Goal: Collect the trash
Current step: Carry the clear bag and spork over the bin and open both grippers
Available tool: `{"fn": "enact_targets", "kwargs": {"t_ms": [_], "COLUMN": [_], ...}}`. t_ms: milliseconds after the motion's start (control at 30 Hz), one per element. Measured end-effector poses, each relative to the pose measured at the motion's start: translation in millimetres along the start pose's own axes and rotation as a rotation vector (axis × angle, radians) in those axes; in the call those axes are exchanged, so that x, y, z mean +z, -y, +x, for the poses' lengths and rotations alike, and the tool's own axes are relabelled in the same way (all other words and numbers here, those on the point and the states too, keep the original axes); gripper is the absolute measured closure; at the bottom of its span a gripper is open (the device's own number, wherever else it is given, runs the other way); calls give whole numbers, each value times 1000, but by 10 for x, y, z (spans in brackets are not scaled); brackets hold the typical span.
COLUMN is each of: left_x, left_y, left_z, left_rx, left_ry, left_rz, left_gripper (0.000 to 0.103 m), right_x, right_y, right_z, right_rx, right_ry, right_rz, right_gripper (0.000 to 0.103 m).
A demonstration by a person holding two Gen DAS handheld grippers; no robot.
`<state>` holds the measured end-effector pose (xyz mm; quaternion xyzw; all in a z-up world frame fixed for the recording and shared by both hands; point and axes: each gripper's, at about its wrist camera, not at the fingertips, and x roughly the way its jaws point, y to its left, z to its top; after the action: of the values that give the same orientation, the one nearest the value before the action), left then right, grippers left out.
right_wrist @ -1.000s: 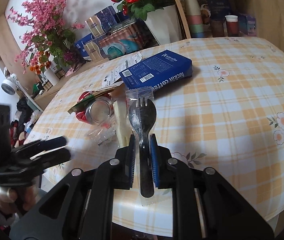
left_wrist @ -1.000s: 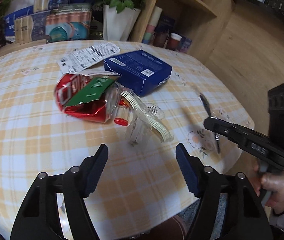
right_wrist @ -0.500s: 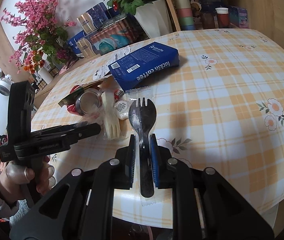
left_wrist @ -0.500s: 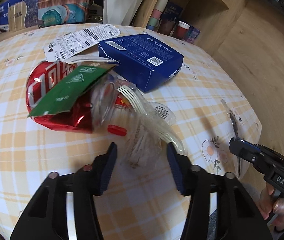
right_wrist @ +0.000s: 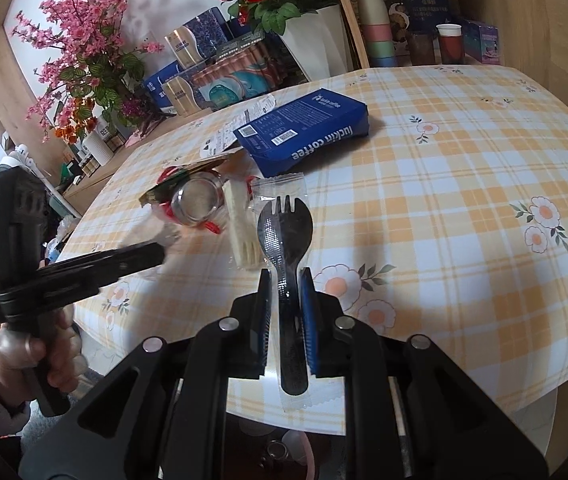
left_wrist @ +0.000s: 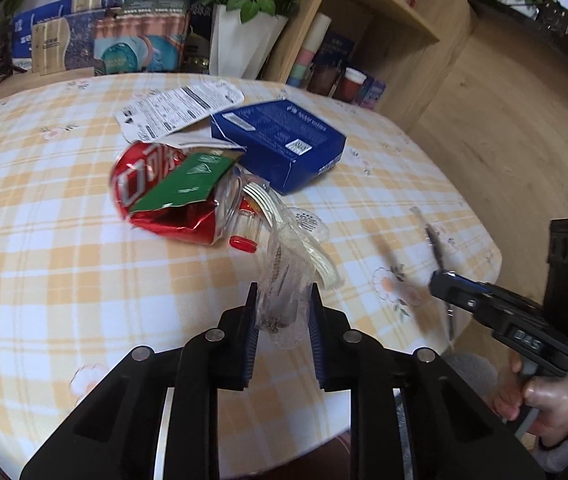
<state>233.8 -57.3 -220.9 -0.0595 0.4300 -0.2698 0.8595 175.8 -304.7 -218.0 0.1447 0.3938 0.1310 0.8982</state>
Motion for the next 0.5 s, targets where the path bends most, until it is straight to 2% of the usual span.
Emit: {"fn": "enact_targets", "kwargs": {"t_ms": [367, 500], "left_x": [-254, -392], "left_y": [229, 255], "left_z": [-813, -1042], "left_rx": [-58, -71], "left_ry": [79, 100], "left_rz": [39, 16], "left_gripper": [81, 81], "right_x": [-73, -131], "right_y": [-252, -346], "right_z": [-292, -418], "right_rx": [10, 13], "right_ry": [32, 41], "right_rz": [-48, -61], "right_gripper": [86, 86]}}
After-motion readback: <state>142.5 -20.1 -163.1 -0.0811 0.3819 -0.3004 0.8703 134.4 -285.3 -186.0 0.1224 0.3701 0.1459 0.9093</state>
